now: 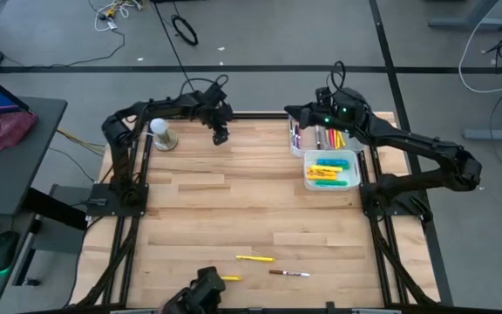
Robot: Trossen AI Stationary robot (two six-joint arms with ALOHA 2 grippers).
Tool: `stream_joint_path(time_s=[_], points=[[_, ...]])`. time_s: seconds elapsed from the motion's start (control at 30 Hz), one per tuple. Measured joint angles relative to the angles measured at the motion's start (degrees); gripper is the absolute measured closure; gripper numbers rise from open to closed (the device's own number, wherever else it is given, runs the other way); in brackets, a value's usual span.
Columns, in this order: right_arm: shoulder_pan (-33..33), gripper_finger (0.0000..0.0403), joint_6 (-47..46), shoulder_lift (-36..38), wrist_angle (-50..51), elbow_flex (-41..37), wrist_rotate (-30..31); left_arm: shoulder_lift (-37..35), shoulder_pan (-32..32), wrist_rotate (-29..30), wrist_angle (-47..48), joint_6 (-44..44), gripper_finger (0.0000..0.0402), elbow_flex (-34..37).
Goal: Pick & Place Markers
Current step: Put the orange marker pen into the transparent bin
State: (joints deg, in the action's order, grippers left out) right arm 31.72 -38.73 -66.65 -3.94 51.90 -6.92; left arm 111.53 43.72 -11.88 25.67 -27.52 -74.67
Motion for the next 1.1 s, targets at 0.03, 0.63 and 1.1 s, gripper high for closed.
stream_joint_path(time_s=[0.03,0.63,1.1], points=[[-0.27,0.0317,-0.03,0.0,0.01,0.0,0.01,0.7,0.11,0.01,0.14,-2.04,0.0171,-0.67],[-1.09,0.0317,0.96,0.0,0.36,0.0,0.07,6.63,4.71,4.06,7.67,-13.67,0.0235,-2.15],[-1.09,0.0317,2.77,-0.02,0.67,0.0,0.09,7.17,2.24,4.41,9.07,-11.56,0.0376,-1.97]])
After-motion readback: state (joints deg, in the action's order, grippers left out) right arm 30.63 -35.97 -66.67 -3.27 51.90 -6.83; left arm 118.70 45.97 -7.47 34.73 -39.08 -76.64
